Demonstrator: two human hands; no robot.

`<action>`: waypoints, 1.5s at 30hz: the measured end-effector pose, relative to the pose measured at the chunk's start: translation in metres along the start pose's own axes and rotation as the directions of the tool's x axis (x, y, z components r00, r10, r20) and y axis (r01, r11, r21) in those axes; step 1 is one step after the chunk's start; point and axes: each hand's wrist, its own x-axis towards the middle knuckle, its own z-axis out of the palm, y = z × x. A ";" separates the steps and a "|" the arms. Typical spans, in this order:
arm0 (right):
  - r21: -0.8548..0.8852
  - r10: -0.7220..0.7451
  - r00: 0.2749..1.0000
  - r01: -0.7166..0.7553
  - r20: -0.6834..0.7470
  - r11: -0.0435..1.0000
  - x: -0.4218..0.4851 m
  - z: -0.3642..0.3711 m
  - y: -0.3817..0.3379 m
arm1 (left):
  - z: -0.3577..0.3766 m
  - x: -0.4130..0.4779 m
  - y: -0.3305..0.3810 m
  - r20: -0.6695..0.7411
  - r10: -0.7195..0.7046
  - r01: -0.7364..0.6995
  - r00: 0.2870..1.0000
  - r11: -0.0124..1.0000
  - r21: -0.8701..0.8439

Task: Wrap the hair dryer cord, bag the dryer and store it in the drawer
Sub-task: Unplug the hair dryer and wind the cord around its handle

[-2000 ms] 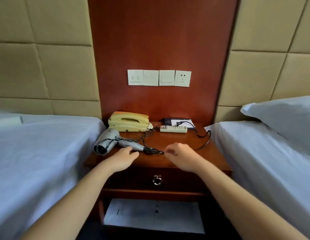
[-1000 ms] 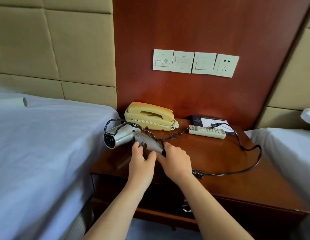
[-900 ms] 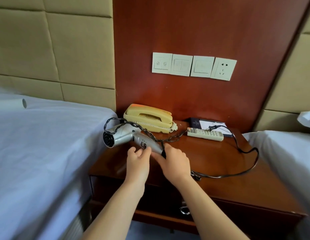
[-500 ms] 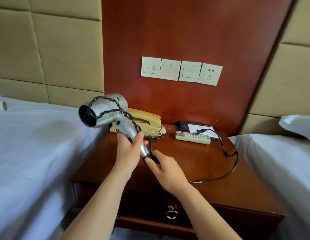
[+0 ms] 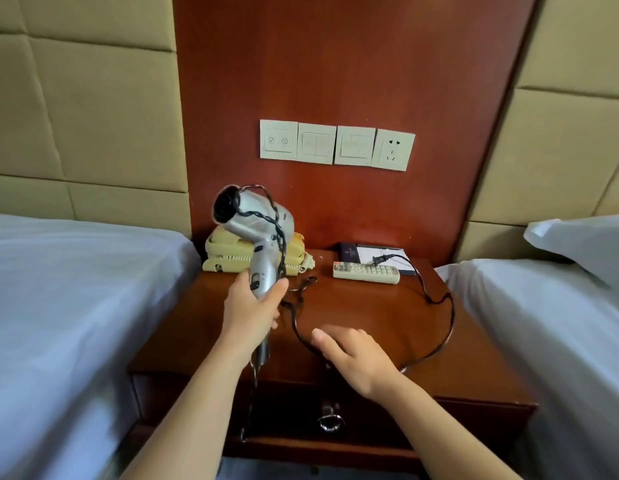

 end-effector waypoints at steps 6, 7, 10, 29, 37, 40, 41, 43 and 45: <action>0.585 0.036 0.999 -0.014 -0.026 0.811 0.002 -0.005 -0.010 | 0.021 -0.015 0.011 0.185 0.067 -0.090 0.980 0.989 0.118; 0.594 0.044 0.999 -0.025 -0.017 0.804 0.002 -0.008 -0.011 | 0.024 -0.016 0.012 0.197 0.058 -0.082 0.979 0.990 0.116; 0.445 0.070 0.991 -0.012 -0.112 0.896 0.006 -0.018 -0.005 | 0.030 -0.015 0.012 0.229 -0.017 0.004 0.973 0.998 0.057; 0.286 0.572 0.585 -0.512 -0.575 0.810 -0.038 -0.093 0.088 | -0.001 0.001 0.005 0.031 -0.205 0.206 0.978 0.977 -0.057; -0.215 0.370 0.782 -0.527 -0.501 0.822 -0.037 -0.075 0.075 | 0.005 -0.006 0.009 0.118 -0.278 0.289 0.953 0.953 -0.086; -0.458 0.132 0.850 -0.398 -0.510 0.795 -0.024 -0.061 0.065 | 0.014 -0.009 0.012 0.154 -0.287 0.305 0.945 0.946 -0.113; -0.502 0.039 0.857 -0.337 -0.514 0.797 -0.020 -0.057 0.055 | 0.017 -0.010 0.013 0.172 -0.282 0.304 0.944 0.945 -0.119; -0.539 -0.139 0.870 -0.160 -0.472 0.827 -0.014 -0.047 0.033 | 0.023 -0.015 0.016 0.216 -0.264 0.293 0.940 0.949 -0.115; -0.456 -0.225 0.895 0.028 -0.384 0.889 -0.009 -0.035 0.013 | 0.029 -0.019 0.018 0.255 -0.245 0.279 0.935 0.955 -0.103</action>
